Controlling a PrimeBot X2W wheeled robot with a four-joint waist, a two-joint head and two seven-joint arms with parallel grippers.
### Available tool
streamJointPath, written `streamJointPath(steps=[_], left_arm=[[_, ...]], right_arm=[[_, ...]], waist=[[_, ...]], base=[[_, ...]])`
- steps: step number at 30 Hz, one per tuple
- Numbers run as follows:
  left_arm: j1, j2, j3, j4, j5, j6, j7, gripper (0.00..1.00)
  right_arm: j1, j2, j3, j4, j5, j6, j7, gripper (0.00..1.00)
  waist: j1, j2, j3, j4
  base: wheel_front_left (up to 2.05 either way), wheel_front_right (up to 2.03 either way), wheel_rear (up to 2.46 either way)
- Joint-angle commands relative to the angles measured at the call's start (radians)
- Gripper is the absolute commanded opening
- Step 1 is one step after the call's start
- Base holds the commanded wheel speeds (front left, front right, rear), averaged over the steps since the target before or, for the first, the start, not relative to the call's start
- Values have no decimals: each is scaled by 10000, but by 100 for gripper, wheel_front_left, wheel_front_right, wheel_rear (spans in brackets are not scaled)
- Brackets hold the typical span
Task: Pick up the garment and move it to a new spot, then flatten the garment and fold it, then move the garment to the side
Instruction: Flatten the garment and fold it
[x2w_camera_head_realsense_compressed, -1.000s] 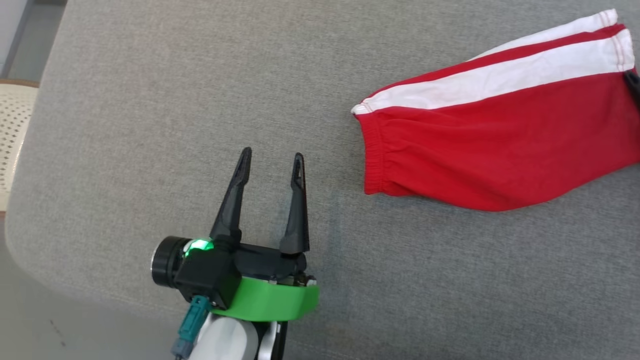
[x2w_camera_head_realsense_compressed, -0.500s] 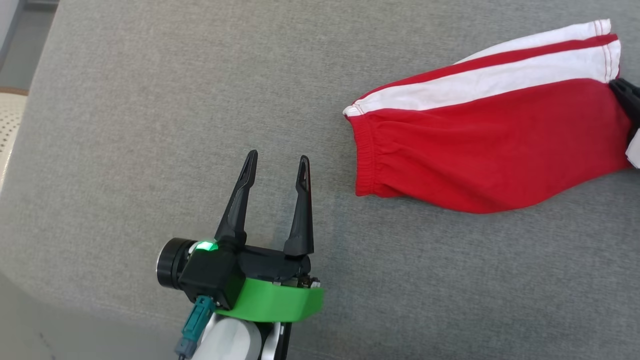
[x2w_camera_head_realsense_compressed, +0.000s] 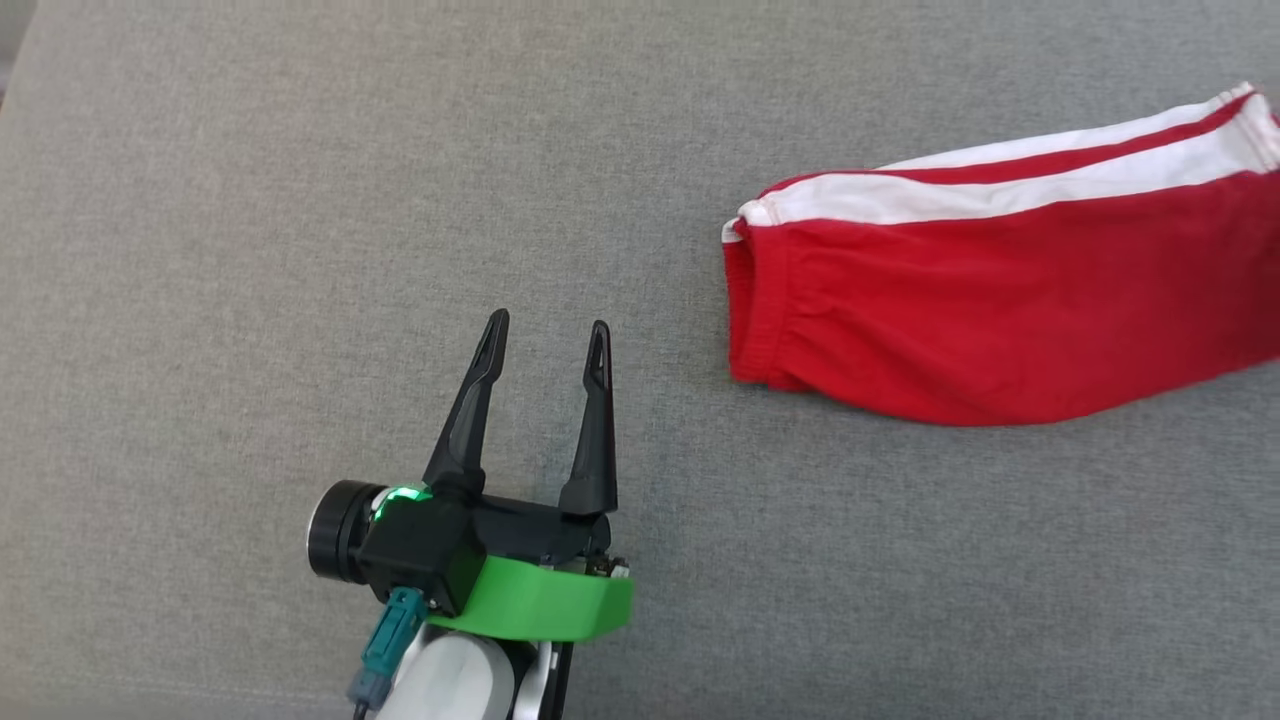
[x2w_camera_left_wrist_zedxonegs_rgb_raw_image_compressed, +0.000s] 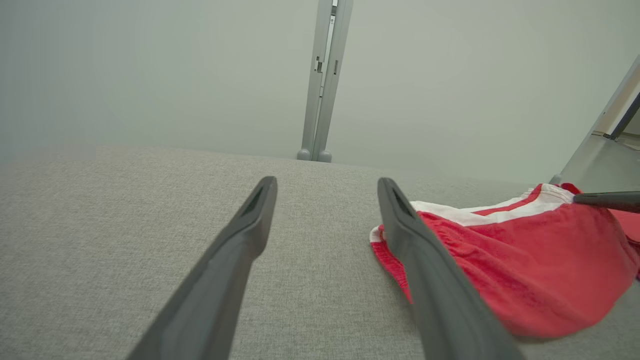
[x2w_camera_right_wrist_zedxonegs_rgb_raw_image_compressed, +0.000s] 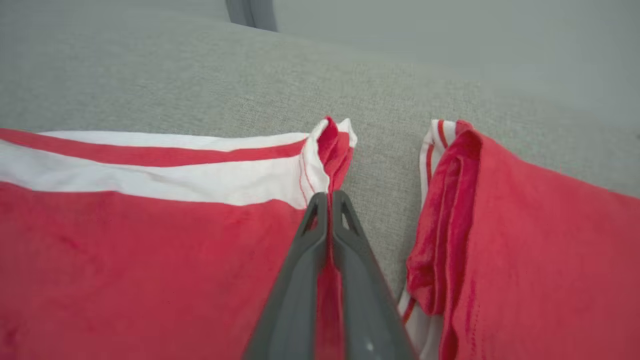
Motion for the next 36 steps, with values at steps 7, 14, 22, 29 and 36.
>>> streamJointPath(steps=[7, 14, 22, 29, 36], left_arm=[[422, 33, 29, 207, 53, -45, 2, 100], [759, 32, 13, 187, -47, -64, 2, 100], [857, 31, -133, 187, -87, -124, 2, 100], [712, 31, -226, 208, -116, -148, 2, 100], [614, 31, -319, 190, -278, -66, 2, 100]], right_arm=[[-423, 772, -17, -1386, -1019, -20, 812, 0], [69, 2112, -602, -2217, -2389, -20, 1256, 0], [1022, 4187, -1477, -2557, -3563, -20, 1818, 0], [1597, 5629, -1819, -2666, -4318, -20, 2209, 0], [2027, 6994, -2255, -2564, -4301, -20, 1899, 100]], waist=[[0, 0, -998, -355], [0, 0, -1475, -145], [0, 0, -1471, 339], [0, 0, -1371, 534], [0, 0, -1356, 420]], base=[[0, 0, 0], [0, 0, 0], [0, 0, 0], [0, 0, 0], [0, 0, 0]])
